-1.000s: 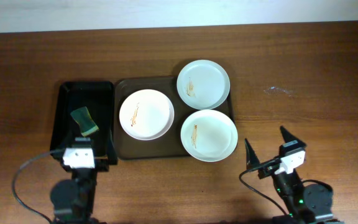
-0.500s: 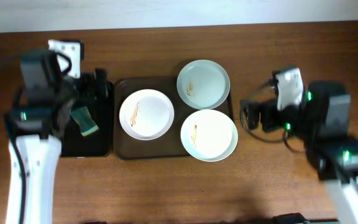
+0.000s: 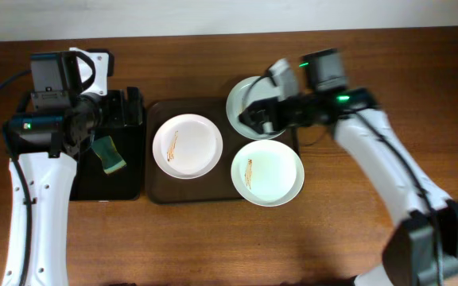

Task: Clean dirty plates on tray and stack at the side

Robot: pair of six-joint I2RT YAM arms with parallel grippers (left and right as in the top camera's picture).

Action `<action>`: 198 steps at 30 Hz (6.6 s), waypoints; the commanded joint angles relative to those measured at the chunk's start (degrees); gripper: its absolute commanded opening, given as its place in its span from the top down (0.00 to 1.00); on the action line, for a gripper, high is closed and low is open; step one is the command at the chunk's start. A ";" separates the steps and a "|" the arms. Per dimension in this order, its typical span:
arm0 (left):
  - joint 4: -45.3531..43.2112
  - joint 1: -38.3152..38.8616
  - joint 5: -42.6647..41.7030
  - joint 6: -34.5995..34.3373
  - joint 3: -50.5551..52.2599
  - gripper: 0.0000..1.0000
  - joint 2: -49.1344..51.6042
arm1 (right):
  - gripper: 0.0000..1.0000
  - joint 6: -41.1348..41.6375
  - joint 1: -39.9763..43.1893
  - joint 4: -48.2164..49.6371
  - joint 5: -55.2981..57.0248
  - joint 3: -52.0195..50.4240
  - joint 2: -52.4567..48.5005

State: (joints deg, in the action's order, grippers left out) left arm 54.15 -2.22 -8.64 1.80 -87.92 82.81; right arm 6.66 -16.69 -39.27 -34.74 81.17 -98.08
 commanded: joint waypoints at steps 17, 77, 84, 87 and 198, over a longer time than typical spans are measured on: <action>4.48 -6.75 11.69 -12.70 -1.05 0.06 11.41 | 0.62 16.61 -18.93 13.64 33.77 0.61 -18.67; -20.90 -9.20 7.91 -20.48 20.57 0.99 27.04 | 0.96 28.13 -18.93 15.52 32.79 0.59 -24.22; -14.93 -9.20 4.76 -16.15 15.02 0.99 20.24 | 0.96 28.13 -18.93 15.56 31.52 0.61 -24.22; -12.79 -9.20 4.98 -13.20 14.45 0.99 16.63 | 0.96 28.13 -18.93 15.78 31.23 0.61 -24.22; 15.30 12.15 -5.11 -7.21 8.37 0.99 34.40 | 0.96 28.33 -14.40 19.21 21.18 0.59 -25.31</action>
State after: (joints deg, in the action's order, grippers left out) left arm 66.13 11.03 -10.63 -3.53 -79.11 115.96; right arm 33.21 -32.38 -20.69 -14.52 81.43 -122.21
